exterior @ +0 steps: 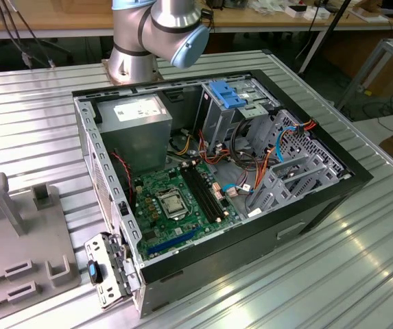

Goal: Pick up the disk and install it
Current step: 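Pick up the disk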

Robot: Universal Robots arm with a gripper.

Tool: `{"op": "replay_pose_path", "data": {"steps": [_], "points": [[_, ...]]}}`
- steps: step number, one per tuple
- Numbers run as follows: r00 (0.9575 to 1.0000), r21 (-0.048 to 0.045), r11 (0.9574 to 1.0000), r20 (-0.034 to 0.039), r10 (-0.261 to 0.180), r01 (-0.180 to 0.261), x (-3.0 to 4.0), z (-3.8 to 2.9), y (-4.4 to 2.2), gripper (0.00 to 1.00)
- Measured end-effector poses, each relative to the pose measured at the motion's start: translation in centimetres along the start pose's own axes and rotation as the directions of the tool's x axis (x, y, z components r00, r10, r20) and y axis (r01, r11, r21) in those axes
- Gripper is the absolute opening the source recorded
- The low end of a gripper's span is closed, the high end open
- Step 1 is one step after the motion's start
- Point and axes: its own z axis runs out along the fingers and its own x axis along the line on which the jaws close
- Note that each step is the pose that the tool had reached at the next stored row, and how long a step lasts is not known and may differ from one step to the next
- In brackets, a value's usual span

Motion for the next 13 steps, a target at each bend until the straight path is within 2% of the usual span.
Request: {"op": "replay_pose_path", "data": {"steps": [1,2,3,4,7,10,13], "points": [[0.9998,-0.0003,0.9998,-0.0002,-0.022,0.022,0.02,0.33,0.02,0.55],[0.9992,-0.0007,0.9992,-0.0004,-0.040,0.040,0.02,0.47,0.03,0.55],[0.9969,-0.0017,0.9969,-0.0006,-0.079,0.079,0.03,0.74,0.03,0.55],[0.9955,-0.0019,0.9955,-0.0007,-0.095,0.095,0.03,0.85,0.03,0.55],[0.9944,0.0059,0.9944,-0.0008,-0.105,0.105,0.04,1.08,0.03,0.55],[0.9944,0.0226,0.9941,-0.0005,-0.106,0.106,0.04,1.39,0.03,0.55],[0.9929,0.0244,0.9926,-0.0008,-0.119,0.119,0.07,2.11,0.15,0.55]]}}
